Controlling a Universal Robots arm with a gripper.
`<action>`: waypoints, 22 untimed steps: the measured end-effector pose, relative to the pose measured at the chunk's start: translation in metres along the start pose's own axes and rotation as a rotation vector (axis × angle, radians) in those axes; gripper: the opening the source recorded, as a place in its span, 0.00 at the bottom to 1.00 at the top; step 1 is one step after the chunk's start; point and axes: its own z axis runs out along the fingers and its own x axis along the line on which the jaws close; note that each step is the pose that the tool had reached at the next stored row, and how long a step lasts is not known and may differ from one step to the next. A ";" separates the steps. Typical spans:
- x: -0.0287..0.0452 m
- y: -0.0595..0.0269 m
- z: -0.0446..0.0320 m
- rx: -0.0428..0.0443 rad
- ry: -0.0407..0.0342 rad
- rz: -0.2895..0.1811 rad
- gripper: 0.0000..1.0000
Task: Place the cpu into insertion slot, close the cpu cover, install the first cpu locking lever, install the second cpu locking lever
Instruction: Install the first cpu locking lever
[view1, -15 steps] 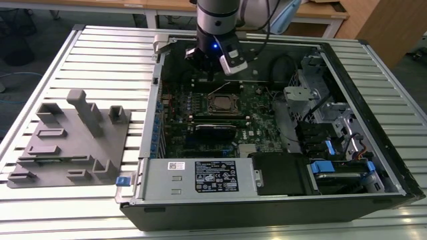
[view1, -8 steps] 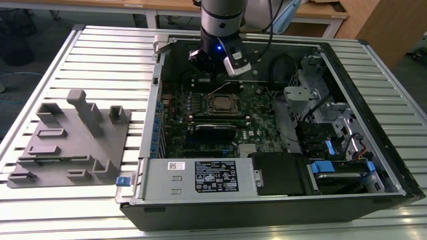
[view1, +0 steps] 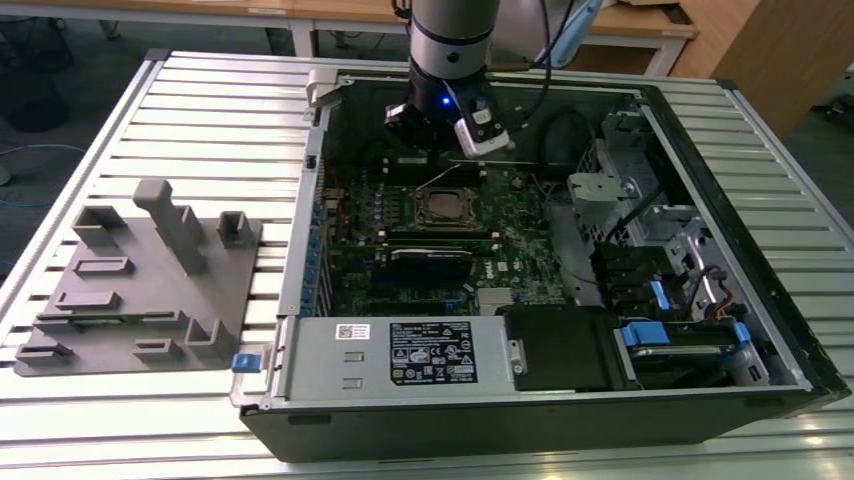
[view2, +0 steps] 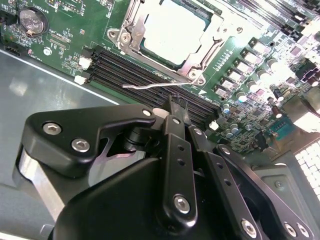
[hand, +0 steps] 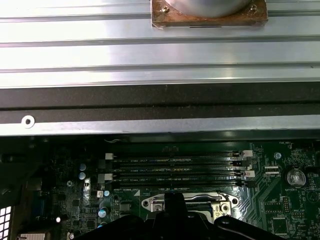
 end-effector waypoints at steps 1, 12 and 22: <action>0.0000 0.0000 0.0000 0.0000 0.0000 0.000 0.11; -0.0001 -0.0010 0.0047 0.0000 -0.0001 0.000 0.11; -0.0114 -0.0012 0.0086 -0.0003 0.0000 0.000 0.11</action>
